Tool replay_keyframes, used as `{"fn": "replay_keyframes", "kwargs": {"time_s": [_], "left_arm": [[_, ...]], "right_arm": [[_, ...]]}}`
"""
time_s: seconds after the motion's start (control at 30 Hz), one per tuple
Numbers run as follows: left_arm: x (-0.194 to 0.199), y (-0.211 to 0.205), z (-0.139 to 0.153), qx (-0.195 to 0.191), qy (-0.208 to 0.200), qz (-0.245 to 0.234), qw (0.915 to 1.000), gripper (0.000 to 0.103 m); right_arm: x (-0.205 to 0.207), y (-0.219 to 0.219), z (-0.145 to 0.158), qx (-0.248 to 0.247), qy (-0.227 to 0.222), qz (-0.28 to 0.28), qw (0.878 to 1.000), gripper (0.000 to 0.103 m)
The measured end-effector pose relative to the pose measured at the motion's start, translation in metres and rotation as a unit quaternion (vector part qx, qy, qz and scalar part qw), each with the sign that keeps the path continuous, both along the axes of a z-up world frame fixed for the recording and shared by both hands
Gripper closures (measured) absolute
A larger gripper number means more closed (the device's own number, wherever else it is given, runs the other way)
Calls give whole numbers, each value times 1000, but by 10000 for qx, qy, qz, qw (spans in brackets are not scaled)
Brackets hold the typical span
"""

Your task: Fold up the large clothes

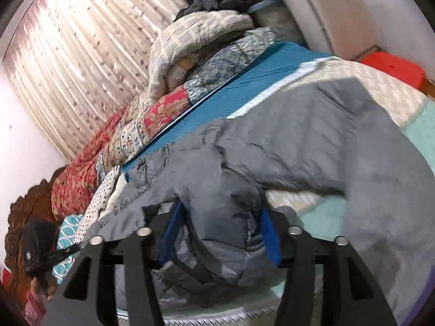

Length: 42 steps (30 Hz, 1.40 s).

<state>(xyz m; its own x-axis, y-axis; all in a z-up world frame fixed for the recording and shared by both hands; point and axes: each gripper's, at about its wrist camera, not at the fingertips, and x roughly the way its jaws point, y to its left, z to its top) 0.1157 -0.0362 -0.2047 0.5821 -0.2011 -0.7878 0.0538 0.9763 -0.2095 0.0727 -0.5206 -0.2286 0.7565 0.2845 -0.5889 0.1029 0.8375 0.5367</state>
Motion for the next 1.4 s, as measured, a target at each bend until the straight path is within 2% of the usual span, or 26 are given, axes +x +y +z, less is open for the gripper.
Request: {"fn": "replay_keyframes", "kwargs": {"time_s": [0.03,0.07,0.13,0.23,0.3,0.37,0.47,0.53,0.6,0.63,0.67,0.7,0.73,0.8,0.83,0.9,0.97,1.0,1.07,1.1,1.13,1.17,1.2,1.27,1.37,1.4], "left_arm": [[-24,4,-2,-55,-26,-204,9998,66],[-22,10,-4,-64,-7,-330,9994,61],[-53,15,-11,-6,82,-519,9986,54],[-71,23,-26,-122,354,-745,9965,50],[-88,19,-38,-56,468,-923,9946,50],[-93,12,-60,82,693,-1015,9924,44],[-81,6,-92,208,1107,-937,9892,44],[-62,5,-108,113,1275,-736,9890,44],[-46,0,-111,66,1233,-615,9904,44],[-37,-9,-109,91,1182,-656,9908,46],[-32,-15,-106,88,1202,-743,9899,69],[-26,-24,-101,16,1296,-890,9876,78],[-25,-31,-88,-58,1241,-975,9875,87],[-28,-34,-52,-247,859,-1128,9896,92],[-29,-33,-35,-364,695,-1164,9901,92],[-33,-19,20,-813,124,-1091,9906,93],[-34,0,60,-1224,-262,-902,9880,92],[-35,10,76,-1423,-422,-764,9860,92],[-34,24,87,-1501,-559,-494,9859,89],[-34,32,84,-1391,-536,-396,9880,85],[-33,33,71,-1126,-369,-211,9927,73],[-31,39,59,-979,-189,-99,9950,67],[-33,39,39,-891,104,-40,9960,67],[-42,38,6,-891,607,-100,9941,67],[-67,37,-41,-991,1213,-33,9876,66],[-71,41,-52,-1093,1369,-25,9845,66]], "right_arm": [[-11,-2,1,54,27,30,10000,47],[-33,-11,-3,169,17,58,9998,48],[-57,-4,0,162,-17,49,9999,54],[-63,20,22,-241,51,330,9992,60],[-71,33,27,-812,129,733,9939,63],[-74,46,23,-1520,250,1220,9805,66],[-53,64,16,-2337,352,1685,9569,66],[-32,70,8,-2641,346,1867,9456,66],[-9,75,-3,-2748,463,2121,9367,66],[2,79,-7,-2640,666,2261,9353,66],[11,82,-12,-2360,940,2422,9364,61],[15,85,-12,-2109,1095,2557,9371,31],[18,89,-7,-1740,1204,2728,9385,8],[11,92,24,-781,779,3038,9463,4],[4,90,52,-7,328,3230,9458,4],[-6,80,87,883,-252,3289,9399,4],[-12,62,112,1469,-653,3112,9367,4],[-13,49,115,1743,-742,2912,9377,4],[-10,29,105,1782,-572,2405,9524,5],[-9,20,94,1497,-344,2007,9675,8],[-10,13,75,995,28,1515,9834,14],[-12,14,60,740,263,1317,9882,17],[-15,11,42,525,533,1188,9901,22],[-27,5,14,305,897,1036,9901,23],[-60,-6,-5,425,862,703,9929,26],[-70,-8,-6,502,818,587,9937,31]]}}
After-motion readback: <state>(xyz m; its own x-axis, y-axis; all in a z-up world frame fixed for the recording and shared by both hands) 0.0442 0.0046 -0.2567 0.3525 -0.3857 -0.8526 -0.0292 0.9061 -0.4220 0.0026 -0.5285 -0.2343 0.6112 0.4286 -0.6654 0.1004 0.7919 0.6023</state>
